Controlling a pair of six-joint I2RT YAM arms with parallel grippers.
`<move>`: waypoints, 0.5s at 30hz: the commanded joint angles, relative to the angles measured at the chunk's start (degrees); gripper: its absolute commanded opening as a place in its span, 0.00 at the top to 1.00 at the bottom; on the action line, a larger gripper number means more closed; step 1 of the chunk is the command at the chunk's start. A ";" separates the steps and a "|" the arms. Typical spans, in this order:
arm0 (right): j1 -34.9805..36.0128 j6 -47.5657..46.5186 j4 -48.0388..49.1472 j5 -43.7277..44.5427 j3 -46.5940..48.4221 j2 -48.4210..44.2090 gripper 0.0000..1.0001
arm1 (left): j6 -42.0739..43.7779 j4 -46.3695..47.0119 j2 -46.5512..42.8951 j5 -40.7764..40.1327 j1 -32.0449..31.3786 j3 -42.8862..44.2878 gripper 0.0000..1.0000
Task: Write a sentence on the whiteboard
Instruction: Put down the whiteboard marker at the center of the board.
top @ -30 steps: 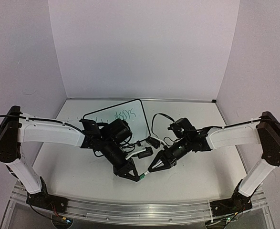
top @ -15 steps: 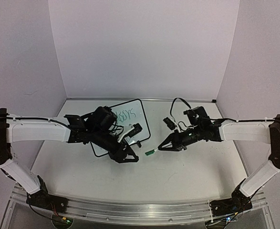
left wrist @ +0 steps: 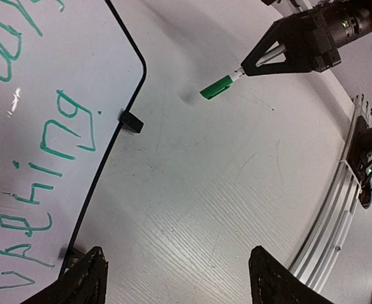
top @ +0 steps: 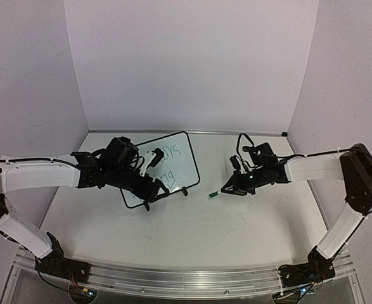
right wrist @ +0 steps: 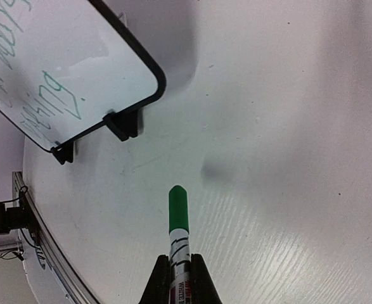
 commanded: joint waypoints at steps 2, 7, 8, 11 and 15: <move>-1.90 -0.68 1.03 3.40 2.81 2.89 0.86 | -1.92 2.00 -1.99 -2.73 1.79 1.54 0.23; -3.50 -1.69 -0.01 6.42 2.88 3.48 0.67 | -0.88 2.15 -1.77 -2.25 2.91 4.08 0.19; -3.70 -2.20 -0.64 7.23 3.17 3.64 0.63 | -0.76 2.19 -1.62 -2.15 3.30 4.79 0.18; -4.57 -3.92 -3.16 9.12 4.17 3.78 0.46 | 0.06 1.53 -0.78 -1.89 5.00 7.51 0.17; -6.19 -6.55 -5.61 11.37 5.24 2.44 0.30 | 2.58 -0.49 0.49 -3.17 7.82 13.25 0.16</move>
